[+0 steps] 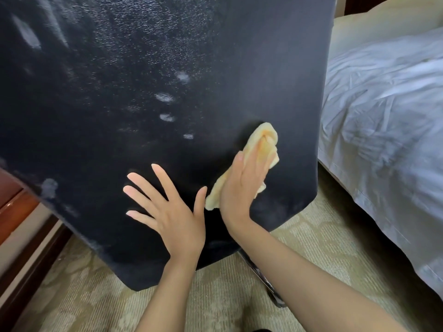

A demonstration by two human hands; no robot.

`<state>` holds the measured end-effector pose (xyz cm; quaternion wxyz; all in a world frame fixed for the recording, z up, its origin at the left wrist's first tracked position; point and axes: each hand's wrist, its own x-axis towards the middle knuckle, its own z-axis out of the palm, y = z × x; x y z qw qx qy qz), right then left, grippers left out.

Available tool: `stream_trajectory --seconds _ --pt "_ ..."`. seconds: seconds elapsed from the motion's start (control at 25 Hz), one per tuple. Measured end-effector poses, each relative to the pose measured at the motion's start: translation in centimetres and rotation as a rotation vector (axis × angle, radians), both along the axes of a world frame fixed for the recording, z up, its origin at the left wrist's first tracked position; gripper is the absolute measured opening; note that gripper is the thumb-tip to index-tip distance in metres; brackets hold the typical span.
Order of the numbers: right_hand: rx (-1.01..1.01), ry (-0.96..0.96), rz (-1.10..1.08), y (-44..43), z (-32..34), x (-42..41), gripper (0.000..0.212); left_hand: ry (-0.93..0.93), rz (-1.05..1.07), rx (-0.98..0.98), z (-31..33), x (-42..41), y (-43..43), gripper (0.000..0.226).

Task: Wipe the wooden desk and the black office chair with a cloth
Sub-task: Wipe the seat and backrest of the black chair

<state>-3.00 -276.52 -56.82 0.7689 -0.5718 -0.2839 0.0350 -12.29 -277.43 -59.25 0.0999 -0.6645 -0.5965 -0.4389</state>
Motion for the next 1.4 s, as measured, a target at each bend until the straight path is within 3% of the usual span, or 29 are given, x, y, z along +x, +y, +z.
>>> stream_trajectory --seconds 0.12,0.28,0.36,0.44,0.52,0.64,0.8,0.88,1.04,1.12,1.2,1.24,1.32,1.4 --pt "0.156 -0.354 0.037 -0.4 2.5 -1.2 0.039 -0.005 -0.017 -0.008 -0.2 0.0 0.2 0.096" --pt "0.078 -1.065 -0.003 0.0 -0.5 1.6 0.044 -0.025 -0.061 -0.005 -0.3 -0.2 0.3 0.094" --pt "0.056 -1.198 0.006 -0.2 -3.2 4.9 0.043 -0.037 -0.073 0.000 -0.3 -0.3 0.3 0.091" --pt "-0.070 -1.070 0.085 -0.7 -6.5 7.7 0.029 -0.037 -0.069 0.006 -0.4 -0.2 0.3 0.091" --pt "-0.234 -0.814 0.121 -1.4 -9.8 9.0 0.020 -0.032 -0.067 0.014 -0.4 -0.2 0.3 0.092" --pt "-0.323 -0.354 0.102 -2.0 -13.6 8.2 0.033 -0.024 -0.056 0.010 -0.3 -0.1 0.3 0.092" --pt "-0.357 0.188 0.060 -1.8 -13.3 4.5 0.053 -0.014 -0.047 0.014 -0.3 -0.1 0.2 0.094" --pt "-0.465 0.265 0.074 -1.8 -13.3 2.1 0.054 -0.015 -0.036 0.008 -0.3 -0.2 0.2 0.094" --pt "-0.277 -0.227 0.341 -4.8 -14.7 -3.1 0.050 -0.022 -0.047 0.008 -0.3 -0.1 0.1 0.094" --pt "-0.321 -0.639 0.403 -5.2 -15.6 -2.5 0.058 -0.017 -0.048 0.007 -0.1 -0.1 0.1 0.093" --pt "-0.418 -1.110 0.347 -4.4 -15.5 -0.1 0.084 -0.013 -0.046 0.002 0.0 -0.2 0.1 0.092" --pt "-0.466 -1.273 0.329 -4.0 -15.1 1.7 0.085 -0.015 -0.047 -0.001 -0.1 -0.3 0.1 0.092" --pt "-0.449 -1.469 0.289 -3.5 -14.4 5.4 0.078 -0.025 -0.052 0.008 -0.2 -0.4 0.1 0.092" --pt "-0.394 -1.504 0.253 -3.2 -14.0 8.7 0.067 -0.030 -0.060 0.012 -0.3 -0.5 0.3 0.093"
